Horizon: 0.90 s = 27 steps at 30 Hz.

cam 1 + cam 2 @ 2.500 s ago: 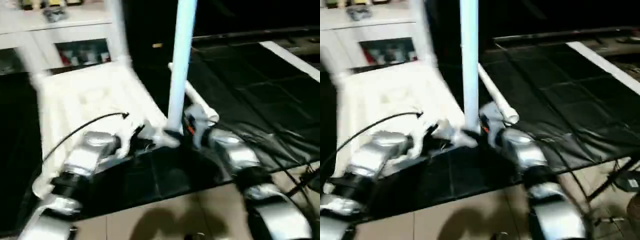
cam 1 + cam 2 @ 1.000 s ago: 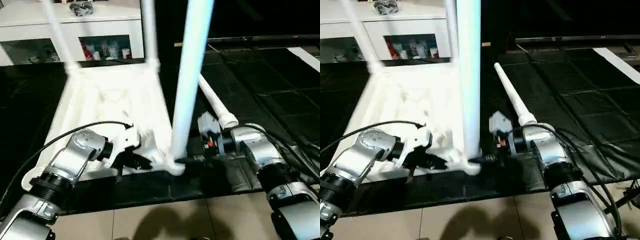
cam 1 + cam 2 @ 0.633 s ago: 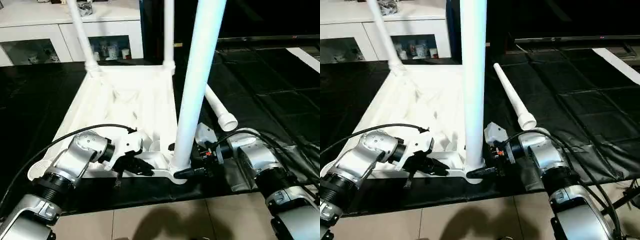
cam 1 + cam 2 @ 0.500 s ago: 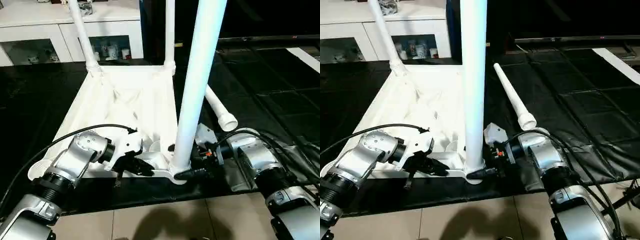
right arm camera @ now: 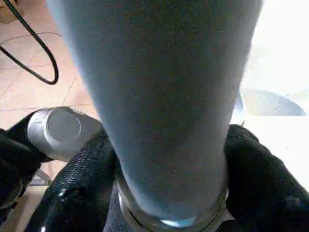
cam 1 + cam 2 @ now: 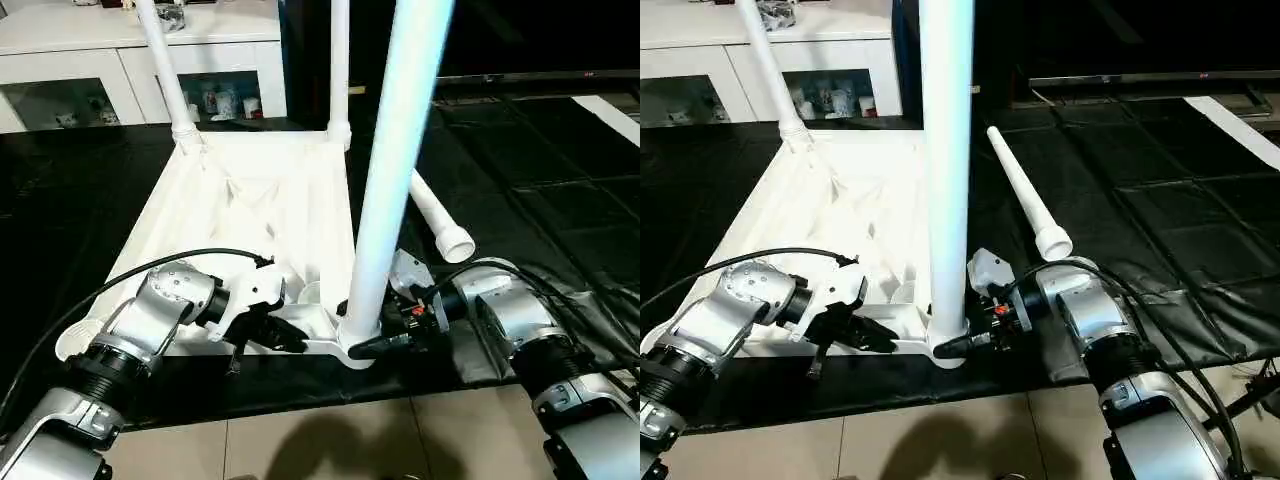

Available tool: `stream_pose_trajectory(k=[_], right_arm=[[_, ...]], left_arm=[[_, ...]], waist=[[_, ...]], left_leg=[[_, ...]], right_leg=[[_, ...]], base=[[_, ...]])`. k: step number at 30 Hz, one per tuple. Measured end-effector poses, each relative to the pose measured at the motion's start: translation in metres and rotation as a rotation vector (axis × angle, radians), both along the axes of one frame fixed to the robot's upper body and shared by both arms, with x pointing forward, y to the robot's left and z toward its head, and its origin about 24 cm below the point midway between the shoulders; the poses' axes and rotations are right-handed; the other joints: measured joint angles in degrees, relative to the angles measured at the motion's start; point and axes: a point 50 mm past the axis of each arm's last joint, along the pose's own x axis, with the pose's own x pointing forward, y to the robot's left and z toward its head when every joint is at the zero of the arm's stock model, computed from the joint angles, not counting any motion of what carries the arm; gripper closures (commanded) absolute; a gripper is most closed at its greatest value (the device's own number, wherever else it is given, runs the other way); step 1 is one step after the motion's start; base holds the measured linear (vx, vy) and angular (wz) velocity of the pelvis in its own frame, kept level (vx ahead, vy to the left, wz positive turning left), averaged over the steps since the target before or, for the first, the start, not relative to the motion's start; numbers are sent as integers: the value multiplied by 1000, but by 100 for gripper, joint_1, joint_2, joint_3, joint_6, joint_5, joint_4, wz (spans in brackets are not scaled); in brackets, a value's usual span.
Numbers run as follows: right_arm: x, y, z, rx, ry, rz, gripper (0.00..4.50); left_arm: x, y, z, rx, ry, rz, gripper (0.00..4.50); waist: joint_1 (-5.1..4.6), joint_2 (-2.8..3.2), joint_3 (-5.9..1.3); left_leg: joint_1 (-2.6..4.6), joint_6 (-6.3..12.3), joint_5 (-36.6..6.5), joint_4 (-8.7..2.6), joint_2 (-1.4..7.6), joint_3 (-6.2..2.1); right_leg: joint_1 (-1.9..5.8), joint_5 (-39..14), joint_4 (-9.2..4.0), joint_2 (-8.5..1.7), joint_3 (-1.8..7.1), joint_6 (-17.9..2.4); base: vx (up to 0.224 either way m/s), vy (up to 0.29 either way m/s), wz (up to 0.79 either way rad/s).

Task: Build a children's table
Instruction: Rotate leg to tighten

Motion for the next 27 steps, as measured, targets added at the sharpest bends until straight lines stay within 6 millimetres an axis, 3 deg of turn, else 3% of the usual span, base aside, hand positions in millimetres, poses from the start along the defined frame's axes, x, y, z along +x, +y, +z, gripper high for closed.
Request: stream_pose_trajectory(k=[5,10,16,20,27], right_arm=[[-1,1,-2,17,29,-21,173],[7,2,-6,46,13,-217,178],[26,10,-10,76,-15,-548,179],[42,22,-9,71,-51,-789,180],[53,32,-4,51,-72,-948,180]], left_arm=[[1,-1,-1,-10,21,23,450],[9,-3,-4,-44,15,190,450],[20,-12,-7,-90,20,452,450],[27,-28,-7,-126,14,654,450],[30,-44,-4,-152,2,790,450]], waist=[[6,1,0],[-48,2,-1],[-357,-2,1],[-495,-8,5],[-486,-15,8]], left_leg=[[0,0,0,0,0,0],[7,-11,1,2,-2,2],[13,-15,3,2,-4,-3],[12,-21,7,1,-4,-15],[-1,15,15,-31,-6,-17]], right_leg=[[1,1,0,0,0,-2],[3,1,1,2,7,6],[-7,2,-3,6,0,12],[-19,3,-6,7,-16,13],[-28,7,-14,8,-18,2]], base=[[0,0,0],[0,0,0],[0,0,0],[0,0,0],[0,0,0]])
